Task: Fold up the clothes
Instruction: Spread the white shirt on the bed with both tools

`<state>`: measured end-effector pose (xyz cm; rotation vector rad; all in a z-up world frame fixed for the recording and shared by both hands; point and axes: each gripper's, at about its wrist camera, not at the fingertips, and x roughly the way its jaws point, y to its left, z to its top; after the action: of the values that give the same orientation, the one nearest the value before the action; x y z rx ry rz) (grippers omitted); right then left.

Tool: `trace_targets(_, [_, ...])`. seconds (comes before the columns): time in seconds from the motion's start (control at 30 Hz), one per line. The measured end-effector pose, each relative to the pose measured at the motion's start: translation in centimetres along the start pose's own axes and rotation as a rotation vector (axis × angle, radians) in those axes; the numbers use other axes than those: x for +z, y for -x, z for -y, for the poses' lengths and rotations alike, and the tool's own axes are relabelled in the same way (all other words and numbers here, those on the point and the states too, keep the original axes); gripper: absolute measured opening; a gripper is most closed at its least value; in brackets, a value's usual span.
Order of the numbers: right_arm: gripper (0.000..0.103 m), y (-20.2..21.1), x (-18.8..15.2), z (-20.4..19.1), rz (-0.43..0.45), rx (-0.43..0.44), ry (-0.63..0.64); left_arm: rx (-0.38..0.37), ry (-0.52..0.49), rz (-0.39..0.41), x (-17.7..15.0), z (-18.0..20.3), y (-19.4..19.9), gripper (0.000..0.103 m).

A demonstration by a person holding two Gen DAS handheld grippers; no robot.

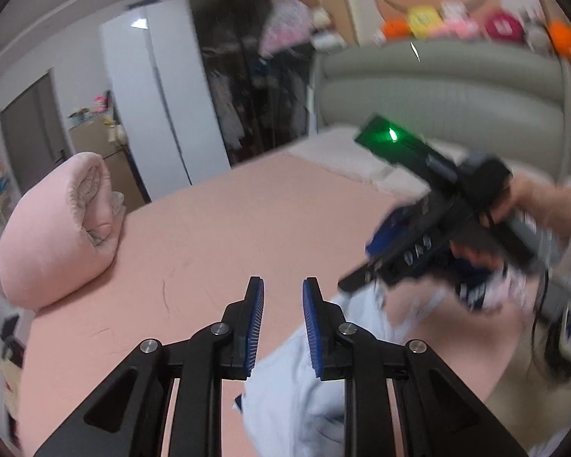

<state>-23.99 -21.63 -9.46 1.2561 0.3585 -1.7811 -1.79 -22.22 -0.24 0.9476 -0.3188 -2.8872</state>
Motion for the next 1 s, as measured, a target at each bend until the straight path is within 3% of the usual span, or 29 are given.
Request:
trace_targets(0.1, [0.081,-1.9,-1.6,0.6,-0.019,-0.111,0.082,-0.046,-0.033,-0.085,-1.8,0.6,-1.9,0.019])
trace_targets(0.23, [0.081,-4.2,-4.0,0.7,-0.054,-0.156,0.176,-0.199,0.014,-0.285,-4.9,0.7,-5.7,0.02])
trace_targets(0.27, [0.081,-4.8,-4.6,0.7,-0.063,-0.167,0.199,-0.211,0.031,-0.34,-5.8,0.7,-6.8,0.02])
trace_targets(0.43, [0.081,-8.2,-7.5,-1.7,-0.068,-0.206,0.327,-0.243,0.083,-0.46,-9.0,0.4,-9.1,0.022])
trace_targets(0.5, [0.081,-8.8,-8.6,-3.5,-0.045,-0.223,0.422,-0.261,0.105,-0.494,-10.0,0.0,-9.4,0.038])
trace_targets(0.53, [0.081,-9.1,-9.1,-4.4,-0.033,-0.232,0.47,-0.264,0.107,-0.505,-10.4,0.0,-9.5,0.062])
trace_targets(0.57, [0.081,-9.1,-9.8,-5.7,-0.016,-0.241,0.534,-0.253,0.092,-0.503,-10.9,0.3,-9.3,0.079])
trace_targets(0.67, [0.081,-9.6,-11.9,-8.8,-0.025,-0.275,0.696,-0.232,0.05,-0.502,-12.0,1.0,-8.9,0.081])
trace_targets(0.77, [0.081,-9.9,-13.7,-10.8,-0.053,-0.241,0.777,-0.224,0.023,-0.506,-12.6,1.9,-8.4,0.081])
trace_targets(1.0, [0.081,-11.1,-14.8,-12.1,-0.022,-0.24,0.773,-0.159,-0.01,-0.55,-15.1,2.7,-8.8,0.081])
